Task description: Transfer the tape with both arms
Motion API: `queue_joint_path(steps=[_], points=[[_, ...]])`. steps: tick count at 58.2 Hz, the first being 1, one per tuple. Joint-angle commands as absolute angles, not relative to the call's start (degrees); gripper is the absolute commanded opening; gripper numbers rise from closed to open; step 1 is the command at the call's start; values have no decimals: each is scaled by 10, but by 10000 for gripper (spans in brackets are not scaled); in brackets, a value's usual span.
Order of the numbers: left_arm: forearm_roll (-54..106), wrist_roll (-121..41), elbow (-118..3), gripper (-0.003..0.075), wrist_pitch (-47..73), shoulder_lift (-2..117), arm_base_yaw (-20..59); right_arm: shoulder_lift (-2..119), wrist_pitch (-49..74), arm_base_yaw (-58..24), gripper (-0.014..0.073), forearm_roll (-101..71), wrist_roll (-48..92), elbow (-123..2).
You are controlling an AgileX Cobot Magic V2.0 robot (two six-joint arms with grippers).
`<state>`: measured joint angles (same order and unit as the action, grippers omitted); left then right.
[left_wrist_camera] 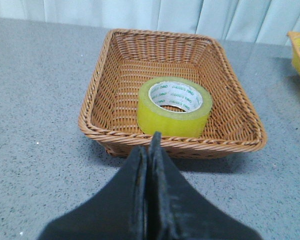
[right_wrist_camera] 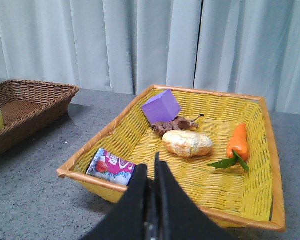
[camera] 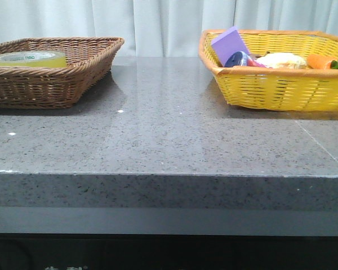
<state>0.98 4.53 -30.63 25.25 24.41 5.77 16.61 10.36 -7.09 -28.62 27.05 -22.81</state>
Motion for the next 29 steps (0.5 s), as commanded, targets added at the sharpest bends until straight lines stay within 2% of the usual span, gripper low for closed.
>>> queue_joint_path(steps=[1,13,29], points=[[8,50,-299,-20,212,193,60,170,65,-68,-122,-294,275,-242],[8,50,-267,-20,281,72,60,170,65,-68,-122,-294,275,-242],[8,50,-261,-20,293,47,60,170,65,-68,-122,-294,275,-242]])
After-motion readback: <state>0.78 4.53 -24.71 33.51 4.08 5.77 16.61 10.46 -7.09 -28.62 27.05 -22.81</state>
